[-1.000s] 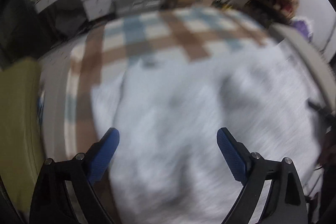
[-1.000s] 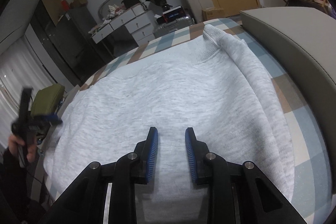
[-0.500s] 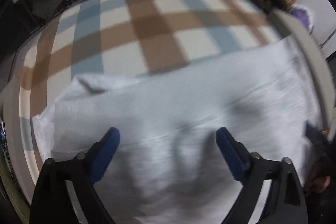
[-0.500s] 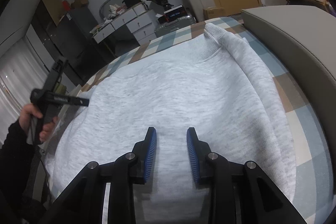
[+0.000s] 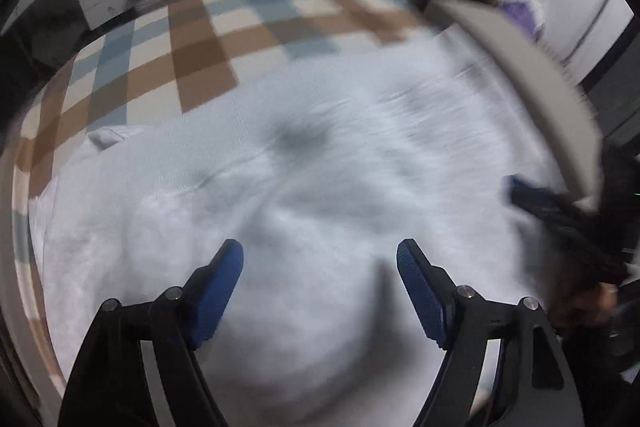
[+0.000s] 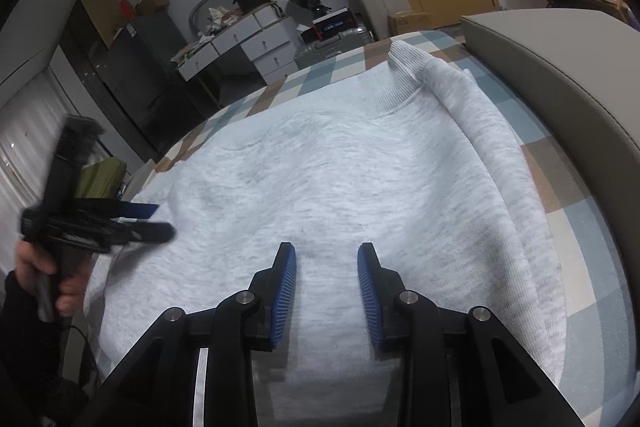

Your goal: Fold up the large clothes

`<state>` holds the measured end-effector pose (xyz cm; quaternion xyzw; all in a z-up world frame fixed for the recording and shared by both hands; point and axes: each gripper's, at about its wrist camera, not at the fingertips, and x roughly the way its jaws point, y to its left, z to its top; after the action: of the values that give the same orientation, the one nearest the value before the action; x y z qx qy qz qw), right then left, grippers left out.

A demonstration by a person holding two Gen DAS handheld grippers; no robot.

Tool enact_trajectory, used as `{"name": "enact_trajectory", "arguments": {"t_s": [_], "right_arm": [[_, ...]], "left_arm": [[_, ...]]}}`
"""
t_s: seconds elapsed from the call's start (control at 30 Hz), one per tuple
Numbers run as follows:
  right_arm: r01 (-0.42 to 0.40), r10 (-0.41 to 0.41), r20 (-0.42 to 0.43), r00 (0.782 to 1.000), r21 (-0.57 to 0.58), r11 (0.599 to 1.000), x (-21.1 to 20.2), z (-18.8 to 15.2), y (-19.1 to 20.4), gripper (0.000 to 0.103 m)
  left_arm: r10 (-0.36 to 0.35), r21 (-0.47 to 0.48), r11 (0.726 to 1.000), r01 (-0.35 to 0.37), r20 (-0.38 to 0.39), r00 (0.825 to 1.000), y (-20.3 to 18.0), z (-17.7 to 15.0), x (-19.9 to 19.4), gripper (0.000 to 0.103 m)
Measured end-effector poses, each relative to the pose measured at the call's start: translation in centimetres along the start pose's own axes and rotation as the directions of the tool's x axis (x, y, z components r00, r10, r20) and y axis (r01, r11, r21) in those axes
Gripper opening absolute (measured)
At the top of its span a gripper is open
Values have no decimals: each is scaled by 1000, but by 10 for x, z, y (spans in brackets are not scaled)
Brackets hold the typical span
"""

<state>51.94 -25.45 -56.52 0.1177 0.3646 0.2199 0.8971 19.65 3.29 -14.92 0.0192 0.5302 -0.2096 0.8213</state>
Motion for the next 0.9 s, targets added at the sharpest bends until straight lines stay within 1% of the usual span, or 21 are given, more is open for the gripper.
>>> {"name": "enact_trajectory", "arguments": {"t_s": [0.03, 0.1, 0.13, 0.2, 0.23, 0.27, 0.3, 0.33, 0.4, 0.43, 0.47, 0.5, 0.57, 0.6, 0.63, 0.67, 0.7, 0.73, 0.77, 0.83, 0.9], "right_arm": [[-2, 2, 0, 1000, 0, 1000, -8, 0, 5, 33], [-7, 7, -2, 1000, -2, 1000, -3, 5, 7, 35], [-5, 5, -2, 1000, -3, 1000, -9, 13, 25, 35], [-3, 3, -2, 1000, -3, 1000, -12, 18, 29, 35], [-2, 2, -2, 1000, -3, 1000, -30, 14, 26, 35], [1, -1, -2, 1000, -4, 1000, -40, 18, 27, 35], [2, -2, -3, 1000, -4, 1000, -43, 20, 29, 35], [1, -1, -3, 1000, -4, 1000, -53, 25, 36, 35], [0, 0, -3, 1000, -3, 1000, -59, 29, 41, 35], [0, 0, -3, 1000, -3, 1000, -60, 30, 42, 35], [1, -1, -3, 1000, -3, 1000, -61, 30, 43, 35], [1, -1, -3, 1000, -3, 1000, -61, 29, 43, 35], [-1, 1, -3, 1000, -2, 1000, -62, 28, 43, 35], [0, 0, -3, 1000, -1, 1000, -63, 28, 43, 35], [1, -1, -3, 1000, -3, 1000, -63, 27, 43, 35], [1, -1, -3, 1000, -3, 1000, -63, 27, 43, 35], [2, -2, -4, 1000, -3, 1000, -64, 26, 44, 35], [2, -2, -3, 1000, -4, 1000, -73, 31, 50, 35], [3, -3, -5, 1000, -4, 1000, -72, 30, 49, 36], [2, -2, -4, 1000, -3, 1000, -79, 35, 53, 36], [0, 0, -4, 1000, -1, 1000, -80, 34, 53, 36]], "left_arm": [[-19, 22, 1000, 18, 32, 999, -6, -9, -14, 77], [36, 81, 996, -41, 62, 997, -24, -29, -21, 77], [61, 96, 993, -64, 41, 997, -29, -38, -8, 77], [98, 104, 990, -94, -34, 995, -26, -54, 27, 78], [113, 107, 988, -112, -3, 994, -24, -63, 39, 89], [129, 98, 986, -135, 70, 989, -22, -67, 42, 100], [131, 67, 989, -135, 69, 989, -17, -66, 45, 102], [110, 33, 993, -112, 61, 992, -12, -62, 42, 102], [121, -18, 993, -121, 39, 992, -11, -56, 31, 96], [113, -22, 993, -113, 41, 993, -14, -56, 23, 88], [78, -9, 997, -77, 71, 994, -19, -59, 8, 88], [61, 5, 998, -62, 98, 993, -22, -63, -3, 88], [73, 5, 997, -74, 120, 990, -20, -73, -8, 90], [102, 5, 995, -103, 109, 989, -13, -79, -1, 90], [110, -29, 994, -108, 64, 992, -1, -86, 14, 90], [87, -57, 995, -84, 45, 995, 6, -91, 28, 96], [76, -51, 996, -70, 112, 991, 7, -97, 28, 100], [82, -21, 997, -80, 127, 989, 5, -99, 29, 100], [96, -15, 995, -95, 119, 988, 1, -98, 28, 100], [89, -57, 995, -84, 89, 992, 0, -94, 22, 99], [67, -93, 994, -55, 129, 989, 4, -96, 2, 98]]}}
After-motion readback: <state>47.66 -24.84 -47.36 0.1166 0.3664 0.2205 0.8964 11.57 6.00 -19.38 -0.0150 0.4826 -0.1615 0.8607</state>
